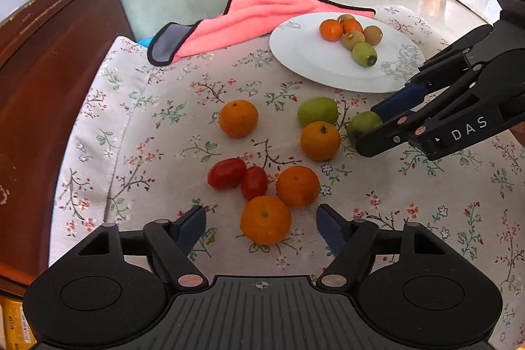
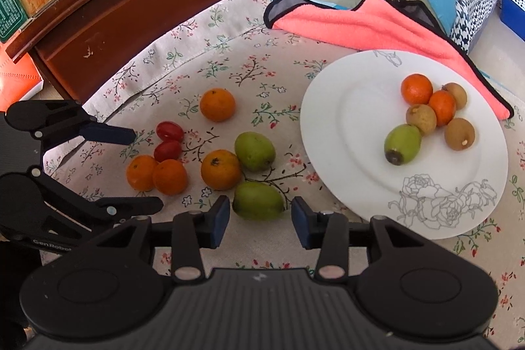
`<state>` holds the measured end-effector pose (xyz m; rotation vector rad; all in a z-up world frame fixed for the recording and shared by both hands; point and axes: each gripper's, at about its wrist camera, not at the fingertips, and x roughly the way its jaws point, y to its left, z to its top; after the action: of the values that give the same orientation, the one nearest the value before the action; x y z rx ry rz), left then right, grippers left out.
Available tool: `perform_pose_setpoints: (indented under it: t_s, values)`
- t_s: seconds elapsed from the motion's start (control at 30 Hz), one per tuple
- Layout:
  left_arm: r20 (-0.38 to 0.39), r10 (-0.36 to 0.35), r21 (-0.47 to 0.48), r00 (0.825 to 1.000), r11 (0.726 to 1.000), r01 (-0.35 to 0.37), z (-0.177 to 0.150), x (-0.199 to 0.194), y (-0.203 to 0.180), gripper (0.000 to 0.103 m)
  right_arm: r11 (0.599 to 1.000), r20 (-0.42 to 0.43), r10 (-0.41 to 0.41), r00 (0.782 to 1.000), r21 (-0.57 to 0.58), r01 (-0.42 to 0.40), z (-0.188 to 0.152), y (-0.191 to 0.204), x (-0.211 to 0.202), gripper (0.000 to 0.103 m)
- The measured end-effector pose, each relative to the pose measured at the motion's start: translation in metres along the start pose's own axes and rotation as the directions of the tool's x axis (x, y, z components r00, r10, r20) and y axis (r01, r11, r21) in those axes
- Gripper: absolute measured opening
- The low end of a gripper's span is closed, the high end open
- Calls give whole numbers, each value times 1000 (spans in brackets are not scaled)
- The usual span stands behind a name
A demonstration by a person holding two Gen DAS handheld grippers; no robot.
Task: Organize fruits
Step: 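Grasp an orange with the left gripper while the right gripper grasps a green mango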
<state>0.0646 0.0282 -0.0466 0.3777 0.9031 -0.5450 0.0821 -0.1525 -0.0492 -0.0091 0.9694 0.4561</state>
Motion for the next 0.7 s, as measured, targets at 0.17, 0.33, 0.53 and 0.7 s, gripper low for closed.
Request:
perform_pose_setpoints:
  t_s: [0.17, 0.33, 0.53, 0.7]
  values:
    - [-5, -15, -22, 1000, 1000, 15, -1, 3, 1, 62, 1000, 5, -8, 1000, -5, 8, 0, 1, 1, 42]
    - [1, -34, -29, 999, 999, 34, 1, 2, 0, 47, 1000, 8, -12, 1000, -11, 13, -1, 2, 1, 42]
    - [1, -50, -47, 999, 998, 50, 2, 1, 1, 30, 1000, 14, -11, 1000, -9, 11, -1, 2, 1, 35]
    - [-7, -36, -57, 999, 998, 36, 2, -1, 2, 29, 1000, 23, -17, 1000, -18, 17, -2, 4, 0, 35]
